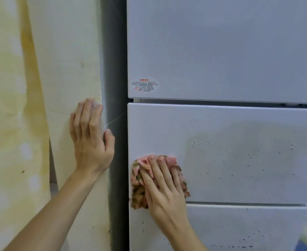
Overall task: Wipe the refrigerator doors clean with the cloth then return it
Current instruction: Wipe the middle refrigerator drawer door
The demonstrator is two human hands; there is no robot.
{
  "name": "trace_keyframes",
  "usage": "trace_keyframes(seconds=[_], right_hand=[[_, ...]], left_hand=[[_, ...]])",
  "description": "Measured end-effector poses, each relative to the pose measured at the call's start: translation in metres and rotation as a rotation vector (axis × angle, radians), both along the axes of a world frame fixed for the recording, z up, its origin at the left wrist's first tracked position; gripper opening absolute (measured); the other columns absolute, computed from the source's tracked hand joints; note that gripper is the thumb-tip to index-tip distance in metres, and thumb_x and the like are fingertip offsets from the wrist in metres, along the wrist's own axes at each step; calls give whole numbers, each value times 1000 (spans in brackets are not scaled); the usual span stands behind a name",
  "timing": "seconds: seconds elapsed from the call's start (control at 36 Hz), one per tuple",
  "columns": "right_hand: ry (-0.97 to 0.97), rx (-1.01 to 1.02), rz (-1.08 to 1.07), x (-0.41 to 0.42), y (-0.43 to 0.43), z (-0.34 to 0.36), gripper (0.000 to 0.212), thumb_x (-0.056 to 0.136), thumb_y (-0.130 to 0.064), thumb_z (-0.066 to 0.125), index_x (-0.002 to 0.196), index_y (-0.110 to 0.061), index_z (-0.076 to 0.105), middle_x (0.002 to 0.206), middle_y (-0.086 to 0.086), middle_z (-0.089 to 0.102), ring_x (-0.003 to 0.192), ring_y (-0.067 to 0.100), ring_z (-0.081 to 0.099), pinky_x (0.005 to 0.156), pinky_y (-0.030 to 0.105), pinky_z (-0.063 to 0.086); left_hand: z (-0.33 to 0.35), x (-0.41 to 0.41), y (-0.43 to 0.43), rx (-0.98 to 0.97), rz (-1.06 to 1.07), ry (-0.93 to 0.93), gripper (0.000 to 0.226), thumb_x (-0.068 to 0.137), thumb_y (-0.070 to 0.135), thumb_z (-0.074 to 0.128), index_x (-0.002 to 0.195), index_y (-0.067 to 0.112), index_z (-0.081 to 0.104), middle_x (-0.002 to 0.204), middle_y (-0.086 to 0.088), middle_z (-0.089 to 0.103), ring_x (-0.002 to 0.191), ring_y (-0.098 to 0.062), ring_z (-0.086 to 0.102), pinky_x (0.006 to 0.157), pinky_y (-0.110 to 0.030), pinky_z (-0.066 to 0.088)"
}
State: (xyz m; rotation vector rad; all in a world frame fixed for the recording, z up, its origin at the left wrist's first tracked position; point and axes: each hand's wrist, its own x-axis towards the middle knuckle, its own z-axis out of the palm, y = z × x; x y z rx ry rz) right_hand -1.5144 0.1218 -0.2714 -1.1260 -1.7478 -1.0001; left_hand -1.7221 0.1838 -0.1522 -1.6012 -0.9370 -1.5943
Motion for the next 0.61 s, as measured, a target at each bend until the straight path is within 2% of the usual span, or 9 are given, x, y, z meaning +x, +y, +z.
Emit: trace_keyframes(seconds=[0.08, 0.19, 0.33, 0.47, 0.61], right_hand=[[37, 31, -10, 8, -2, 17, 63, 101, -17, 49, 161, -18, 33, 176, 4, 8, 162, 26, 11, 132, 45, 6], [244, 104, 24, 9, 4, 74, 58, 109, -19, 50, 163, -8, 31, 174, 12, 12, 162, 29, 8, 132, 49, 5], [383, 188, 3, 4, 12, 120, 57, 113, -28, 45, 165, -13, 27, 173, 14, 16, 163, 28, 7, 132, 48, 4], [255, 155, -19, 4, 10, 65, 56, 111, -33, 48, 162, -15, 35, 174, 12, 16, 162, 30, 12, 131, 49, 7], [120, 129, -37, 18, 5, 5, 57, 107, -32, 54, 161, -23, 38, 174, 6, 18, 160, 27, 20, 132, 45, 11]], left_hand=[[1, 1, -2, -7, -4, -13, 66, 93, 11, 53, 156, 4, 34, 165, -23, 33, 156, -40, 23, 128, -60, 16], [2, 6, -3, -29, 3, -41, 68, 93, 12, 53, 156, -4, 35, 165, -23, 31, 156, -41, 23, 127, -63, 17], [3, 7, -4, -33, 9, -45, 69, 92, 10, 55, 156, -6, 35, 164, -24, 31, 156, -41, 24, 129, -60, 14], [3, 7, -2, -18, 9, -49, 69, 92, 10, 55, 156, -6, 35, 163, -25, 32, 155, -43, 26, 128, -61, 15], [2, 8, -3, -27, -14, -41, 68, 94, 11, 52, 157, -5, 32, 165, -25, 29, 156, -43, 23, 130, -60, 12]])
